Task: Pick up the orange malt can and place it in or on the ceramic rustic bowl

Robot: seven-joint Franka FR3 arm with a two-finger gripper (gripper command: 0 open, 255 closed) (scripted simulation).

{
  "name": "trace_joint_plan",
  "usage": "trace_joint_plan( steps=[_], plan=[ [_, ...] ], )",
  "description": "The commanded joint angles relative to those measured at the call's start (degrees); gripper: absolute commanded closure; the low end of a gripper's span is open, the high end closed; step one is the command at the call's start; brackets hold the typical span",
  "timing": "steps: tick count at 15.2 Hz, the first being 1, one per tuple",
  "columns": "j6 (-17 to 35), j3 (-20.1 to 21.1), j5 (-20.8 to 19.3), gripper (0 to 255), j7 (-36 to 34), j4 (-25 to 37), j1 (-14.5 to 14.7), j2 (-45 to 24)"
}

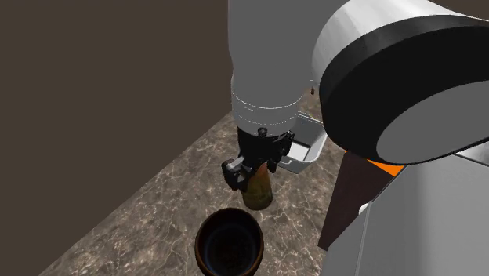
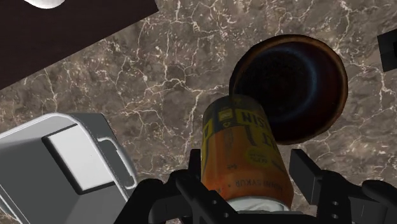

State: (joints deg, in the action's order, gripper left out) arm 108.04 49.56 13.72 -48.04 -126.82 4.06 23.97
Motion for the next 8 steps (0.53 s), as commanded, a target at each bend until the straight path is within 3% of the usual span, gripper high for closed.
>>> trace_joint_plan(
  steps=[1,5,8],
  plan=[
    [-0.46,3.25,-0.98,255,-3.62,3.02,-0.71,-2.51],
    [-1.60,12.01,-6.14,255,-12.44,10.80,-3.84,-10.57],
    [-0.18,13.52,-7.28,255,-13.87,10.36,-4.32,-12.12]
  ],
)
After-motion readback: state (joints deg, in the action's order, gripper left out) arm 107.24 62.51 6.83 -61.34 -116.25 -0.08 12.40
